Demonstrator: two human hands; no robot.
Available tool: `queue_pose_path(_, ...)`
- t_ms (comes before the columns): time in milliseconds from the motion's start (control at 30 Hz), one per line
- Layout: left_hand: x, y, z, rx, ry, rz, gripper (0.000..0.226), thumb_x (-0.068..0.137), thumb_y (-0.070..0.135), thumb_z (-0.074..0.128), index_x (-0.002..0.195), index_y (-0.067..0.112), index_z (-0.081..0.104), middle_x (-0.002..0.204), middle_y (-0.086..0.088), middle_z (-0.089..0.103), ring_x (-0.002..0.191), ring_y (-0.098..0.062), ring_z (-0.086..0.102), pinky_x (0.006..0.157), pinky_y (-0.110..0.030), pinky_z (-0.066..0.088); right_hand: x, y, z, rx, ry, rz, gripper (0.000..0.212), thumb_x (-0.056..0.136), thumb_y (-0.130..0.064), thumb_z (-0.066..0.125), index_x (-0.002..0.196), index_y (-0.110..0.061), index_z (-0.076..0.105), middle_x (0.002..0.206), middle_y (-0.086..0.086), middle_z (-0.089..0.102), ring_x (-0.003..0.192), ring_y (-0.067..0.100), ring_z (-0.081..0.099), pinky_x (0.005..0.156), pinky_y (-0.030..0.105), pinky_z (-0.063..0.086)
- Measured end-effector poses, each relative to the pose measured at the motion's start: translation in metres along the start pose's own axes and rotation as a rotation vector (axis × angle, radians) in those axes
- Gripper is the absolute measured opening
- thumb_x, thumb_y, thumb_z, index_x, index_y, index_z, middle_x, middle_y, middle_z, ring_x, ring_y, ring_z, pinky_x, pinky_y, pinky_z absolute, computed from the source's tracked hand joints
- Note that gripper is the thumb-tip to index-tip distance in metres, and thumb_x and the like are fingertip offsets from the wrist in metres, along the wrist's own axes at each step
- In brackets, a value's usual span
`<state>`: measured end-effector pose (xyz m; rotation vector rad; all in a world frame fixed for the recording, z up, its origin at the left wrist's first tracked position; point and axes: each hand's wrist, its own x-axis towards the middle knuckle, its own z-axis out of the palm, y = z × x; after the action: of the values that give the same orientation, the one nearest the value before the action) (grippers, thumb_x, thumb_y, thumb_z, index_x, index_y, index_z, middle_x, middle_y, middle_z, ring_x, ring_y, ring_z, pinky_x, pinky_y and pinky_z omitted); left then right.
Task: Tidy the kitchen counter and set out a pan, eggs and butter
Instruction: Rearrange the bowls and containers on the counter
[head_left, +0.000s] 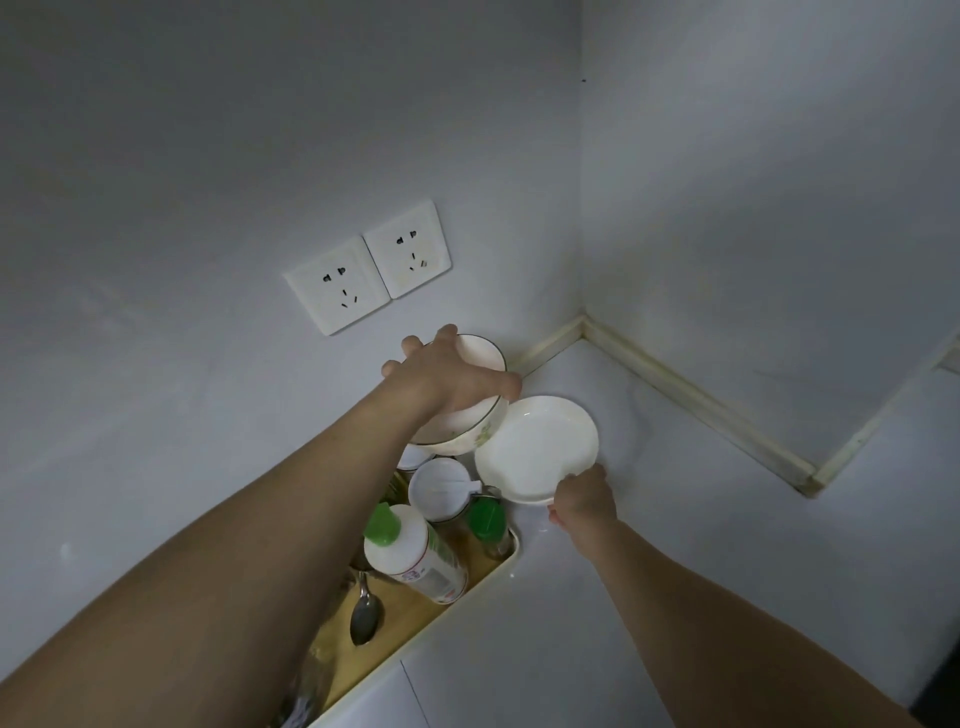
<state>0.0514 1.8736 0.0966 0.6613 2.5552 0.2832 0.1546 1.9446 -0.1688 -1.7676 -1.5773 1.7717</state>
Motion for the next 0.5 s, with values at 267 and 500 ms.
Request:
queue_pose_path(267,0.022,-0.006,0.0,-0.021,-0.012,0.003,0.109,0.059,0.061,0.071,0.15,0.039,0.014,0.14,-0.003,0.023,0.127,-0.037,0.034,0.089,-0.04,0.042,0.013,-0.003,0.007,-0.038,-0.059,-0.028,0.07,0.089,-0.032,0.05,0.146,-0.035,0.009,0.126,0.011,0.055,0.107,0.037,0.06,0.087,0.054,0.054)
queue_pose_path(500,0.034,0.001,0.007,-0.043,-0.03,0.008,0.107,0.059,0.06,0.071,0.149,0.04,0.015,0.137,-0.001,0.024,0.126,-0.035,0.033,0.088,-0.041,0.042,0.021,-0.004,0.013,-0.058,-0.092,-0.06,0.063,0.095,-0.029,0.046,0.147,-0.035,0.011,0.132,0.013,0.051,0.115,0.037,0.056,0.091,0.054,0.052)
